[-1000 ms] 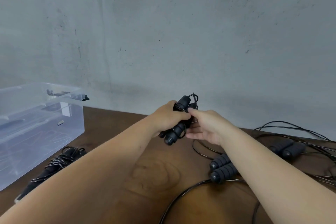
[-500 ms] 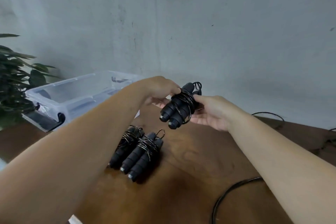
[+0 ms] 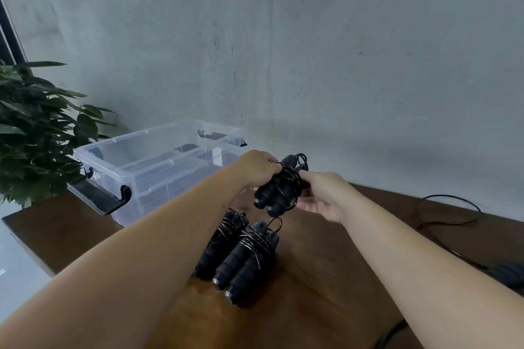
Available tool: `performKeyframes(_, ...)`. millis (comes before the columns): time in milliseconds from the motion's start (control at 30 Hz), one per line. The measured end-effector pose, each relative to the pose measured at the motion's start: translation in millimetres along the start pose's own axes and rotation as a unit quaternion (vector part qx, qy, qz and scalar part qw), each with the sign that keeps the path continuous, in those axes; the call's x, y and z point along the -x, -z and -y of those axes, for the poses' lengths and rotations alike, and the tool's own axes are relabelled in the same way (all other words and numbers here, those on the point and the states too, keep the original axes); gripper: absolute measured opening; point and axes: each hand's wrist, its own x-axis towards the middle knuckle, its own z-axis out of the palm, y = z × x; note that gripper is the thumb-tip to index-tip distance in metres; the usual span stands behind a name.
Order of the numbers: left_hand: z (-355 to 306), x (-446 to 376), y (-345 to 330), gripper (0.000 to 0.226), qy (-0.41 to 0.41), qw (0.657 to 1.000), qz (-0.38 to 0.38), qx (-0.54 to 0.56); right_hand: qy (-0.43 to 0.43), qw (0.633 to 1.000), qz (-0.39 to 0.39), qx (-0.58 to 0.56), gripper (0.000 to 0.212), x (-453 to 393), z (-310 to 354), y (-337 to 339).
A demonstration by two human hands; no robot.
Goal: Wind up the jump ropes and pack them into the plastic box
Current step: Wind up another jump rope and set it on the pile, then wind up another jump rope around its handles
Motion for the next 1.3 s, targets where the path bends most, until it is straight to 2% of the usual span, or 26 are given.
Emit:
performKeyframes(167, 5, -16, -5, 0.034, 0.004, 1.000, 0.005, 0.000, 0.009, 1.000, -0.013, -0.001, 0.019, -9, -3, -3)
performKeyframes(267, 7, -18, -18, 0.028, 0.010, 0.999, 0.035, 0.005, -0.007, 0.999, -0.022, 0.033, 0.020, -8, -9, 7)
performKeyframes(367, 0, -11, -30, 0.023, 0.016, 0.995, 0.086, -0.047, -0.039, 0.997, -0.028, 0.057, 0.022, 3, -18, 23)
performKeyframes(467, -8, 3, -37, 0.037, 0.025, 0.985, 0.152, -0.074, -0.078, 0.995, -0.020, 0.057, 0.020, 26, -29, 36)
performKeyframes(533, -12, 15, -41, 0.041, 0.015, 0.973, 0.189, -0.133, -0.091, 0.994, -0.014, 0.063, 0.020, 42, -38, 39)
performKeyframes(633, -11, 33, -47, 0.044, 0.014, 0.956, 0.211, -0.202, -0.105, 0.992, 0.001, 0.070, 0.020, 63, -50, 35)
performKeyframes(867, -2, 71, -54, 0.043, 0.057, 0.927, 0.219, -0.300, -0.129, 0.989, 0.035, 0.069, 0.017, 84, -75, 22)
performKeyframes(1067, 6, 88, -64, 0.044, 0.047, 0.897, 0.197, -0.392, -0.131, 0.987, 0.050, 0.075, 0.023, 87, -91, 15)
performKeyframes(1200, 11, 100, -64, 0.050, 0.047, 0.897, 0.175, -0.404, -0.138, 0.986, 0.061, 0.066, 0.030, 87, -94, 16)
performKeyframes(1300, 18, 102, -63, 0.044, 0.030, 0.911, 0.127, -0.391, -0.145, 0.986, 0.065, 0.048, 0.034, 90, -96, 14)
